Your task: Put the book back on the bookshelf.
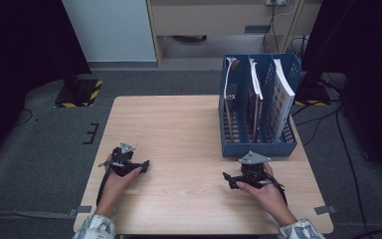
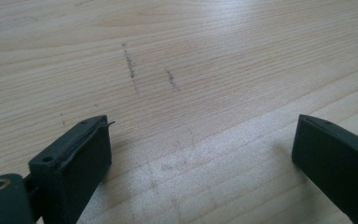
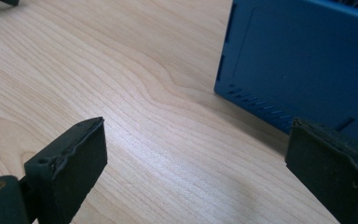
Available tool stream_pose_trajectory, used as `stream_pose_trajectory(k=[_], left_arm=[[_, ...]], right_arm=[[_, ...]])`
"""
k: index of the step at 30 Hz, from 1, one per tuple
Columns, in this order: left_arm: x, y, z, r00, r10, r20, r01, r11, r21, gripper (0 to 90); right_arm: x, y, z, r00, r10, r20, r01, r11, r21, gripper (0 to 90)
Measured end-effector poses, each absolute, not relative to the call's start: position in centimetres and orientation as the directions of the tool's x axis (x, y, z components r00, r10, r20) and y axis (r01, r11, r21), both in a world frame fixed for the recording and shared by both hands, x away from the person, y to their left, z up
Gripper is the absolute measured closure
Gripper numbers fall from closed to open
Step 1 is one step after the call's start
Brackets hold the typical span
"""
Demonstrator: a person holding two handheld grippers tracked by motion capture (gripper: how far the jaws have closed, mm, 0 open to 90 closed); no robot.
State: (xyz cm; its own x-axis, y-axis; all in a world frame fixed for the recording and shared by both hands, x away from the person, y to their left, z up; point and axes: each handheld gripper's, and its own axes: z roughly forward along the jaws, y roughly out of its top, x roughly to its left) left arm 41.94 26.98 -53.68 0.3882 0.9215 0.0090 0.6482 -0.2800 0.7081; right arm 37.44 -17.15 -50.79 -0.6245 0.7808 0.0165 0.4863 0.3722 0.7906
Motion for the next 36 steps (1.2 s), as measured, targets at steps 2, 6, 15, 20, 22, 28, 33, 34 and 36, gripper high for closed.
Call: stream_pose_trajectory(k=[2,6,15,20,22,28,33,34,36], left_arm=[[41.9,27.0,-53.7,0.388,0.922,0.009,0.649,-0.279,0.708,4.3],[41.9,27.0,-53.7,0.387,0.922,0.008,0.649,-0.279,0.707,4.1],[42.0,27.0,-53.7,0.387,0.922,0.008,0.650,-0.279,0.707,4.1],[42.0,27.0,-53.7,0.387,0.922,0.008,0.650,-0.279,0.707,4.1],[42.0,27.0,-53.7,0.388,0.922,0.008,0.650,-0.279,0.707,4.0],[42.0,27.0,-53.7,0.388,0.922,0.008,0.650,-0.279,0.707,3.9],[42.0,27.0,-53.7,0.388,0.922,0.008,0.650,-0.279,0.707,3.8],[42.0,27.0,-53.7,0.387,0.922,0.008,0.650,-0.279,0.707,3.9],[42.0,27.0,-53.7,0.388,0.922,0.009,0.650,-0.280,0.707,3.8]], right_arm=[[37.5,-16.9,-51.0,-0.632,0.775,0.019,0.491,0.381,0.783,5.9],[37.5,-16.5,-51.3,-0.646,0.764,0.011,0.490,0.404,0.772,5.9],[37.6,-15.2,-52.1,-0.675,0.738,-0.003,0.488,0.450,0.748,6.3],[37.7,-14.6,-52.6,-0.692,0.722,-0.005,0.490,0.474,0.731,6.3],[37.8,-14.4,-53.0,-0.694,0.720,-0.001,0.504,0.486,0.714,6.3],[38.1,-14.0,-53.7,-0.697,0.717,0.007,0.515,0.493,0.701,5.9],[38.3,-13.8,-53.9,-0.692,0.722,0.012,0.514,0.481,0.711,4.7],[38.3,-13.8,-53.9,-0.691,0.723,0.012,0.514,0.479,0.712,4.7],[38.3,-13.8,-53.9,-0.691,0.723,0.009,0.510,0.478,0.715,4.6]])
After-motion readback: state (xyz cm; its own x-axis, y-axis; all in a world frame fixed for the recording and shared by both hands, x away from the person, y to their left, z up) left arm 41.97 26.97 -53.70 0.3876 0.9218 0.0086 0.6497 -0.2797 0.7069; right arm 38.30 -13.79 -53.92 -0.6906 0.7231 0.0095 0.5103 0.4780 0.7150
